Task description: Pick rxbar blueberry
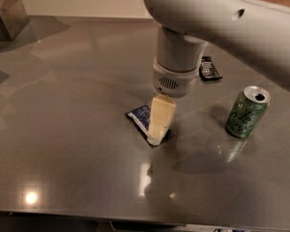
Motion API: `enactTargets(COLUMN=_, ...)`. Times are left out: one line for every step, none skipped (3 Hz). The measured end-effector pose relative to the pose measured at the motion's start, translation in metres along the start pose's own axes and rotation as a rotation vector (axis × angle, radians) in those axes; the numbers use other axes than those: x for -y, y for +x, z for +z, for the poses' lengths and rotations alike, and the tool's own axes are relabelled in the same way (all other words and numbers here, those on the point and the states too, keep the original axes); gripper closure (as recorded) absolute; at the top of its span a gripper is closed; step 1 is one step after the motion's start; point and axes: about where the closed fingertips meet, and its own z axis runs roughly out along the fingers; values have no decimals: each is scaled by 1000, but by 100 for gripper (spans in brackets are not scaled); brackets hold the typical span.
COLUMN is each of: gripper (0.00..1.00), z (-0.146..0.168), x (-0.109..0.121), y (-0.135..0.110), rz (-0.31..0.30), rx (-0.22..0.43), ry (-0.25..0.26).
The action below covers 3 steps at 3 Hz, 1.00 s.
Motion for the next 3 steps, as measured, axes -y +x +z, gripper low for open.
enactTargets(gripper=0, z=19, x=-5, y=-12, rz=9, rx=-42, ry=4)
enactTargets(gripper=0, z=32, x=-11, y=-20, rz=6, rx=-67, ry=-6)
enactTargets(gripper=0, z=45, x=-11, y=-25, rz=5, rx=-88, ry=-22)
